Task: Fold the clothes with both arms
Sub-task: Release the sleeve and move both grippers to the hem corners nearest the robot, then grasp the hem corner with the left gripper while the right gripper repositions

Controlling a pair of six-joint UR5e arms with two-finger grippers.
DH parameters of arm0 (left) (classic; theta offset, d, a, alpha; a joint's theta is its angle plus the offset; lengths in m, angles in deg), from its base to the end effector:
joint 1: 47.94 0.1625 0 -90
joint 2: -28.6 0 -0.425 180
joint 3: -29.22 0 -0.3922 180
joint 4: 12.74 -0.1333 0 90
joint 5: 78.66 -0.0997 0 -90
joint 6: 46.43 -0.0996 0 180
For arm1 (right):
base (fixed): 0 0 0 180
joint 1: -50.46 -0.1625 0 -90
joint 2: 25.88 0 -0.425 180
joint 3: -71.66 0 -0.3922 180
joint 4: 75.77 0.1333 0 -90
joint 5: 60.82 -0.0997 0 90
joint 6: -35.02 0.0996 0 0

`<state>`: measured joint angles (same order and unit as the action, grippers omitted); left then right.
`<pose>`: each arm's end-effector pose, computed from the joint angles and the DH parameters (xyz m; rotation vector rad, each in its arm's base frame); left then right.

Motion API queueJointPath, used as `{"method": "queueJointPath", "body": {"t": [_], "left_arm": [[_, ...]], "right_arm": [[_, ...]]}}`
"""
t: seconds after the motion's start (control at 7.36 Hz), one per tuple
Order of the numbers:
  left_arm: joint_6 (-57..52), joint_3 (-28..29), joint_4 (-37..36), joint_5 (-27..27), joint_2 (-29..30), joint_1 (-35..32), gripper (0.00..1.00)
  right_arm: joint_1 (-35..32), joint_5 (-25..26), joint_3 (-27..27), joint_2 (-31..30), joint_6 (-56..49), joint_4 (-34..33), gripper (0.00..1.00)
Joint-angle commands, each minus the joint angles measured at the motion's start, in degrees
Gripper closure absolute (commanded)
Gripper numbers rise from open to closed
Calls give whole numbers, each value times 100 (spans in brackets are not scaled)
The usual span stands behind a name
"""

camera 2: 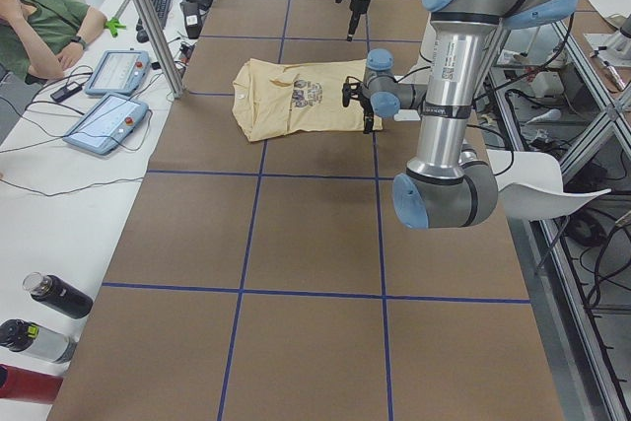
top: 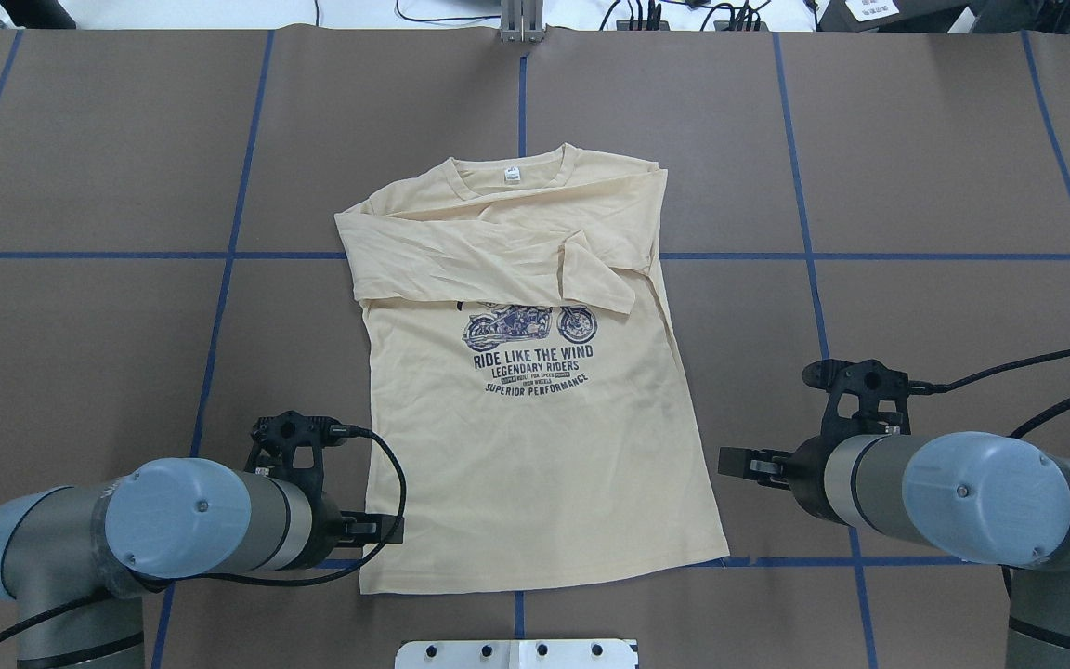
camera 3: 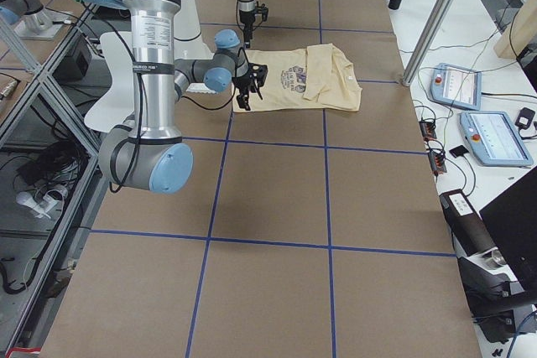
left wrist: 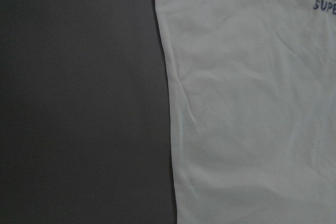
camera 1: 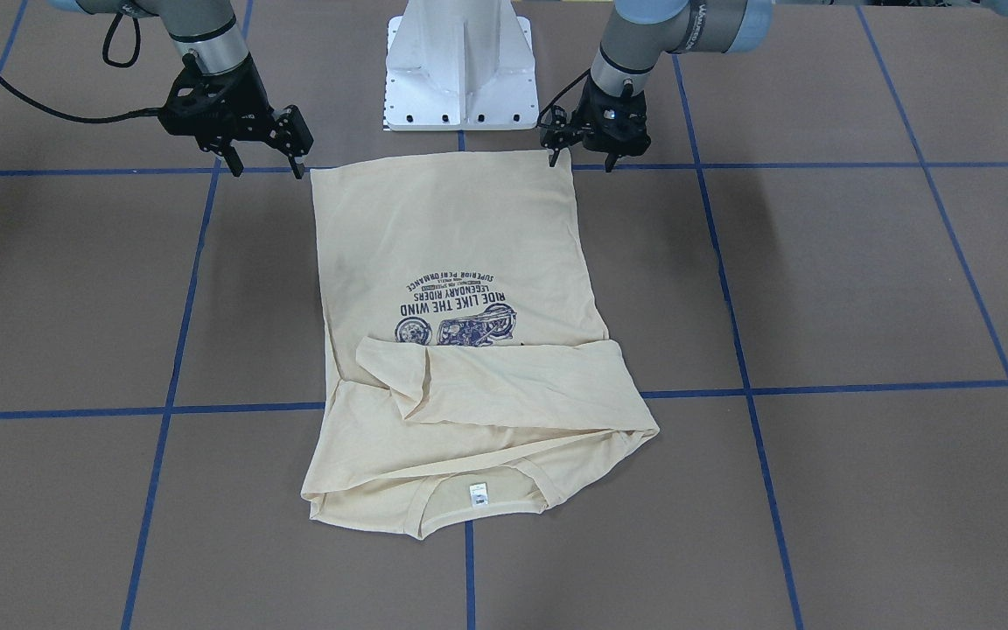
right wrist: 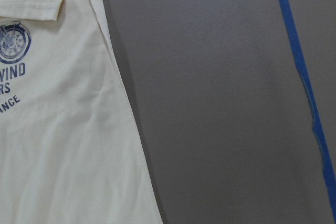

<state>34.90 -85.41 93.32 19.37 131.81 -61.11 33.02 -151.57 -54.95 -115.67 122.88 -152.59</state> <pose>0.5037 -0.2405 0.3132 0.0506 0.9465 -0.0067 -0.3954 -0.2626 0.3401 0.1367 -0.8643 0.2441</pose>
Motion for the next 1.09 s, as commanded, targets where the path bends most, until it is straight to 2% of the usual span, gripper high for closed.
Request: {"method": "queueJointPath", "body": {"t": [0.0,0.14,0.95], "left_arm": [[165,55,90,-38,32,226,58],[173,55,90,-47,41,410,63],[165,55,20,-20,6,429,63]], "right_arm": [[4,5,5,24,2,0,0],[4,5,5,24,2,0,0],[13,5,5,24,2,0,0]]}}
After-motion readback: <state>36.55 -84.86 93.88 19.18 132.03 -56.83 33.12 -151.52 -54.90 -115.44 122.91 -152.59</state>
